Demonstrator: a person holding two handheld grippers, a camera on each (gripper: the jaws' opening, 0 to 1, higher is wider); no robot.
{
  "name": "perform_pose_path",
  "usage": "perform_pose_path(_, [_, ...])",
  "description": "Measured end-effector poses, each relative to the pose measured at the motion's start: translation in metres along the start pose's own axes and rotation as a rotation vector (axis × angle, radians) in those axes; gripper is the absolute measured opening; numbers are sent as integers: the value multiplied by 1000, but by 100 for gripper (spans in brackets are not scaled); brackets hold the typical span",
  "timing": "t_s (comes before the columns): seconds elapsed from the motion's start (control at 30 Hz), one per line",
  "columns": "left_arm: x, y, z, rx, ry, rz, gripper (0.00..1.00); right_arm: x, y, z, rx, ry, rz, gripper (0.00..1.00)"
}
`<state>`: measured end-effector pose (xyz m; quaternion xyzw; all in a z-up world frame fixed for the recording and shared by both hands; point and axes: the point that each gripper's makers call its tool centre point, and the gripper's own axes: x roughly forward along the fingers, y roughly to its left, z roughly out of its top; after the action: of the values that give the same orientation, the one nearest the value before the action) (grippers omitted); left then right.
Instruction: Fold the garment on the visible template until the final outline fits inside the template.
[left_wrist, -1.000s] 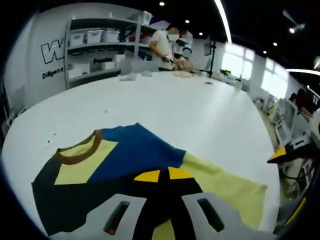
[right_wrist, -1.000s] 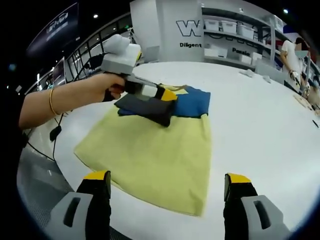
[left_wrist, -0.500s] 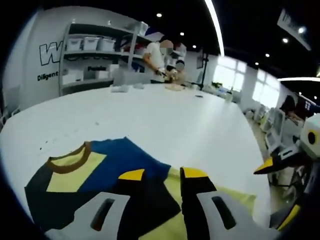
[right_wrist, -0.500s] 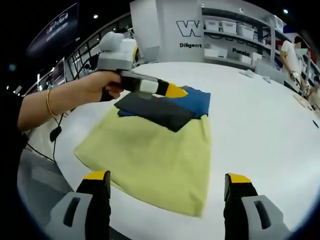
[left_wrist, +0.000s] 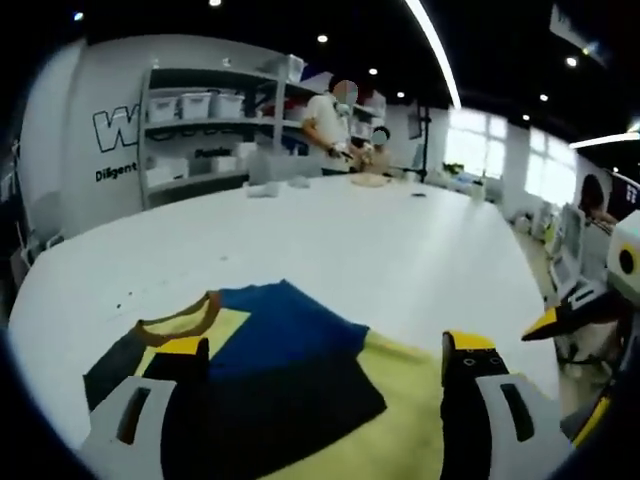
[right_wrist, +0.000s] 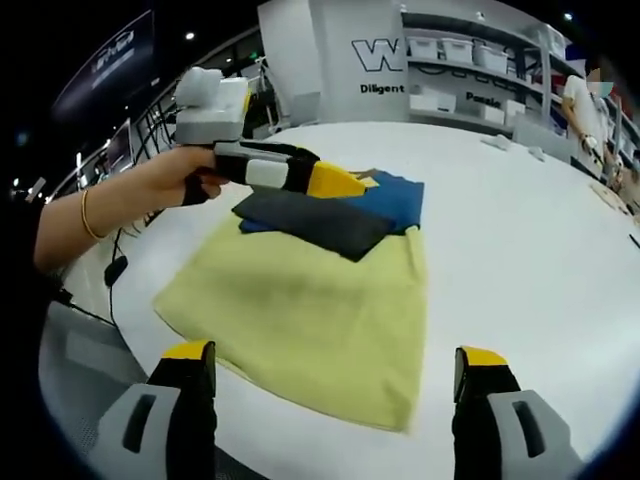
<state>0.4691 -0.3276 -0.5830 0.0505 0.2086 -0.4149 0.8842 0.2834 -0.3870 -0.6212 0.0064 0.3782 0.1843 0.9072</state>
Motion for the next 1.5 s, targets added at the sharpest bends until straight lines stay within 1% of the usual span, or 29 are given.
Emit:
perform_pose_path(0.1, [-14,-2,-6,3,11,-20,99,0,1,-2,-4,9,8,99])
perform_pose_path(0.2, [-29,4,-15,26,39,12,99,0,1,-3,-14,17,8,99])
perform_pose_path(0.27, [-36,5,-17,18,41,14,99,-1,2,-3,-9,13,11,99])
perform_pose_path(0.37, [-53,6,-23,15,59,18,99,-2,1,-3,0,10,14,98])
perform_pose_path(0.47, [-73,9,-28,25,58,46,99,-2,-1,-3,18,2,9,98])
perform_pose_path(0.53, [-86,12,-35,20,67,62,99,-2,-5,-5,25,4,-5,98])
perform_pose_path(0.63, [-106,15,-47,30,82,82,99,-1,-11,-10,11,20,-29,97])
perform_pose_path(0.67, [-110,17,-51,43,92,89,99,-1,-12,-11,12,22,-31,97])
perform_pose_path(0.7, [-118,23,-57,47,112,120,99,-1,-12,-13,15,25,-31,96])
perform_pose_path(0.77, [-129,25,-68,30,140,131,99,-1,-13,-15,19,32,-30,96])
perform_pose_path(0.83, [-136,25,-71,18,131,133,99,-2,-14,-16,24,32,-33,95])
perform_pose_path(0.9, [-146,27,-78,10,156,146,98,-1,-15,-17,31,32,-32,95])
perform_pose_path(0.93, [-152,30,-80,10,157,163,98,-1,-16,-17,33,33,-37,94])
perform_pose_path(0.97, [-154,31,-81,9,156,168,98,-1,-16,-17,33,33,-39,94])
perform_pose_path(1.0, [-160,34,-82,2,151,188,97,-1,-17,-18,33,33,-44,93])
perform_pose_path(1.03, [-164,37,-85,-6,153,200,97,-1,-19,-18,38,32,-53,92])
perform_pose_path(1.07, [-168,41,-90,-26,167,223,96,0,-21,-19,47,30,-60,92])
perform_pose_path(1.13, [-172,43,-98,-31,185,236,95,2,-24,-19,51,26,-71,92])
perform_pose_path(1.23, [-178,43,-113,1,223,256,95,6,-28,-23,25,44,-96,92])
perform_pose_path(1.37, [-188,40,-127,-3,253,263,95,11,-30,-28,35,51,-90,92])
perform_pose_path(1.43, [-197,40,-137,-19,277,271,94,13,-30,-32,39,58,-90,92])
perform_pose_path(1.5, [-203,43,-147,-66,294,293,93,15,-32,-36,43,62,-93,92])
